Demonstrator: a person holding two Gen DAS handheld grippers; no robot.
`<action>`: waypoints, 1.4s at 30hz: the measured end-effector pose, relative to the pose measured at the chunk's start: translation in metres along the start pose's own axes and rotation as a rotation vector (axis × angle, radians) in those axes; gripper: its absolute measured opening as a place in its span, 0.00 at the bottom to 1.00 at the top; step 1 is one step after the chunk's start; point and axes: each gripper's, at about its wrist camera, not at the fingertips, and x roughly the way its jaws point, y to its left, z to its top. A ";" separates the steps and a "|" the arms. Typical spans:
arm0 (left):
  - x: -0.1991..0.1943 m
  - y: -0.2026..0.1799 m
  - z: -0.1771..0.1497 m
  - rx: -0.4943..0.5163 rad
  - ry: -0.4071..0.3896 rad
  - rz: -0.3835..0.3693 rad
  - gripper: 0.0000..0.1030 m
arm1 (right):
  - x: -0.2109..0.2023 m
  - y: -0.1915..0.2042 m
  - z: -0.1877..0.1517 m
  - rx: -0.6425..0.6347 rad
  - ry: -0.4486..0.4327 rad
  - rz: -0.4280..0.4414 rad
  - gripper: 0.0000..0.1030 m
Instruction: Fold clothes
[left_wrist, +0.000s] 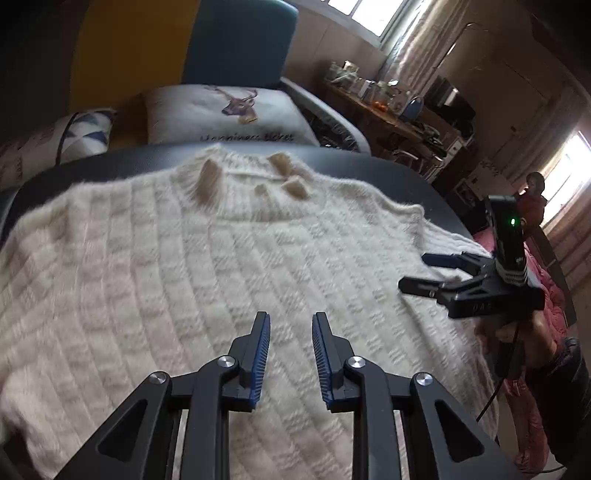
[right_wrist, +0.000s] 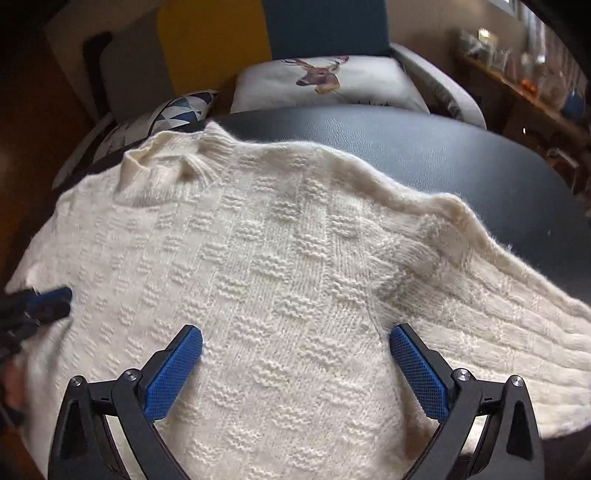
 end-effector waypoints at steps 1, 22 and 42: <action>0.005 0.000 0.016 -0.018 0.004 -0.055 0.24 | -0.004 0.001 -0.001 0.004 -0.011 0.015 1.00; 0.125 0.011 0.148 0.006 0.129 -0.174 0.00 | -0.007 0.011 -0.035 -0.022 -0.162 0.021 1.00; 0.088 0.006 0.121 -0.086 -0.024 0.030 0.21 | -0.002 0.013 -0.032 -0.008 -0.177 0.018 1.00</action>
